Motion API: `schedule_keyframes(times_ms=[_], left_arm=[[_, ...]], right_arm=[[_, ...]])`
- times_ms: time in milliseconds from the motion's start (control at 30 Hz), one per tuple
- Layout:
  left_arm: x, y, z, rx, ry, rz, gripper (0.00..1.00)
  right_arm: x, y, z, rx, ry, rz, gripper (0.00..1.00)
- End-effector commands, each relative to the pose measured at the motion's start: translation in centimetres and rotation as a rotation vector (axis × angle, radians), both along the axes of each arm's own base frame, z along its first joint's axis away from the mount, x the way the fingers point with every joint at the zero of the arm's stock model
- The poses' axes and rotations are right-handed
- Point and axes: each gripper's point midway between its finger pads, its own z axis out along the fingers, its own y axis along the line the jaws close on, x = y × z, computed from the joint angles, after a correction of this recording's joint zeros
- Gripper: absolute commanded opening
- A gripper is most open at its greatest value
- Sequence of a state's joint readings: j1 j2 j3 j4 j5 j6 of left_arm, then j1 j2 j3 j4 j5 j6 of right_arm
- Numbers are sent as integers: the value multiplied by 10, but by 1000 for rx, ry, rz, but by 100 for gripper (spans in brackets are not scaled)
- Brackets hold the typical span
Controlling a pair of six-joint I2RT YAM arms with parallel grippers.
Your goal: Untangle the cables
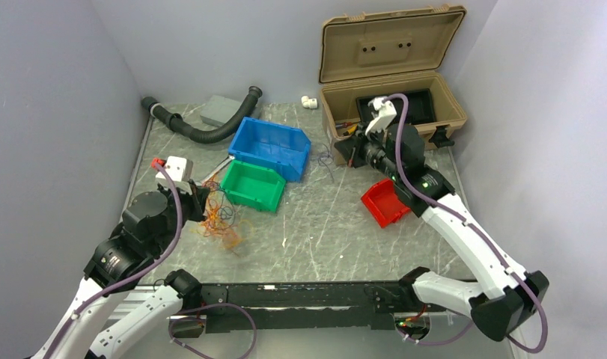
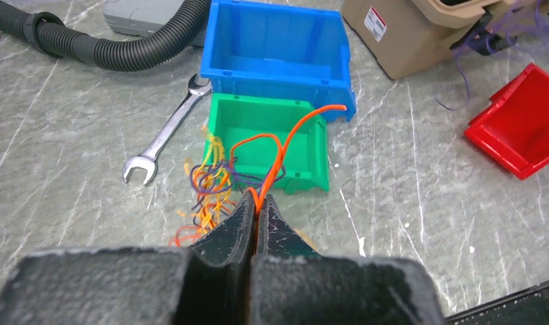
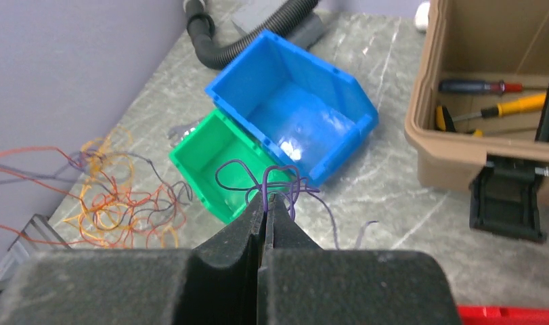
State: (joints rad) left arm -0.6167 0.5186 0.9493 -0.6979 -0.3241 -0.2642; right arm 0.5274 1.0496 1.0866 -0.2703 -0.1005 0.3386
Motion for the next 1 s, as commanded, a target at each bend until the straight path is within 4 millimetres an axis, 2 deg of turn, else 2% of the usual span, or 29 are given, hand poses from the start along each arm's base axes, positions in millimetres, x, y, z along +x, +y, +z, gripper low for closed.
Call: schedule_keyframes(times_ms=[0, 100, 200, 333, 367, 500, 600, 733, 967], left_arm=[[-10, 0, 11, 55, -27, -70, 0], [-10, 2, 5, 96, -14, -76, 0], [-8, 2, -3, 130, -1, -80, 0], [-6, 0, -10, 173, 10, -101, 0], [-5, 1, -11, 181, 10, -99, 0], [-2, -5, -21, 206, 14, -134, 0], [-1, -9, -28, 220, 16, -160, 0], [-1, -11, -31, 219, 3, -170, 0], [-6, -18, -38, 165, -18, -202, 0]], right_arm=[[16, 15, 48, 45, -114, 37, 0], [23, 13, 55, 43, -120, 3, 0], [28, 1, 53, 24, -103, -69, 0], [28, -36, 44, -31, -74, -251, 0], [30, -54, 39, -62, -63, -345, 0], [16, -113, 13, -217, 5, -582, 0], [4, -143, -7, -288, 42, -686, 0], [-6, -165, -35, -302, 87, -763, 0], [-2, -181, -92, -208, 210, -846, 0]])
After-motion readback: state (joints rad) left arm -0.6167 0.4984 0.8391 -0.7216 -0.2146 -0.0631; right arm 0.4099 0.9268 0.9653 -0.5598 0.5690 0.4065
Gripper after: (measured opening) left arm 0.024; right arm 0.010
